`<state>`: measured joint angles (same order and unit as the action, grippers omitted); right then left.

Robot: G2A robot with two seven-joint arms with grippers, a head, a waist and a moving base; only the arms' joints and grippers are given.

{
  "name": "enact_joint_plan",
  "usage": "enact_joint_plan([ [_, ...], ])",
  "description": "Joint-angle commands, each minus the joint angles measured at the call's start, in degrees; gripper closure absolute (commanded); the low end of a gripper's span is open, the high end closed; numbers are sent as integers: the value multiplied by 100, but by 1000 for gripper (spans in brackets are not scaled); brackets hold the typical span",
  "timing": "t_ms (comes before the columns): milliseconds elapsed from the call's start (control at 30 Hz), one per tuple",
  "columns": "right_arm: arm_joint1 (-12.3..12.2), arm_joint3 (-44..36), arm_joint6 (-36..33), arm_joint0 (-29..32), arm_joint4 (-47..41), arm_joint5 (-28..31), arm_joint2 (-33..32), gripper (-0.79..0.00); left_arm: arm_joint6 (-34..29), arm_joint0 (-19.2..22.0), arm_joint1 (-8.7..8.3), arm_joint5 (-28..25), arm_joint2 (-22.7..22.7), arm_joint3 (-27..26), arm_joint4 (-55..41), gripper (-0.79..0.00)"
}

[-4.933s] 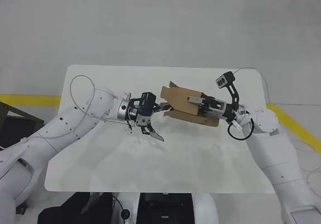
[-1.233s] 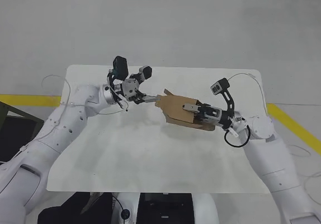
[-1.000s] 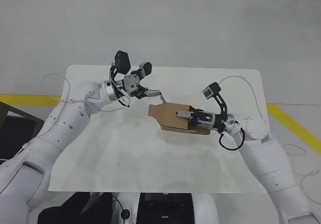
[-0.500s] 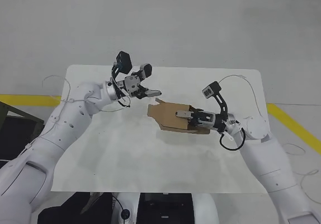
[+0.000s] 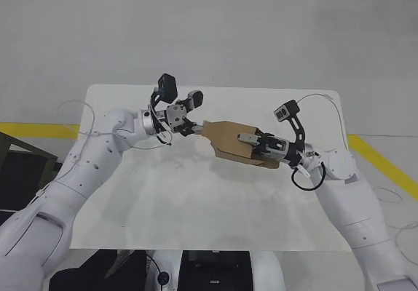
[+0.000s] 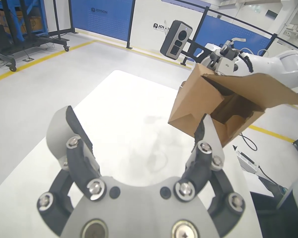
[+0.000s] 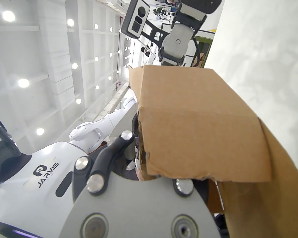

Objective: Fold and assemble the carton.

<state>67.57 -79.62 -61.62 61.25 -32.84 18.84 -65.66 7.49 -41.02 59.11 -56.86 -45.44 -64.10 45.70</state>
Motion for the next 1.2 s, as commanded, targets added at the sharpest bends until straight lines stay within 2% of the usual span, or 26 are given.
enact_joint_plan([
  [0,5,3,-4,-6,-6,7,18,0,-47,1,23,-13,15,-16,-17,-785],
  [800,24,26,-104,-37,-18,32,93,0,-371,101,259,-84,-70,-7,38,-785],
  [967,9,67,-74,-31,-42,32,0,0,-256,15,238,-114,-250,-12,67,-785],
  [1167,-8,101,10,-20,-55,53,-119,0,-126,-235,129,-114,-599,-169,171,-785],
])
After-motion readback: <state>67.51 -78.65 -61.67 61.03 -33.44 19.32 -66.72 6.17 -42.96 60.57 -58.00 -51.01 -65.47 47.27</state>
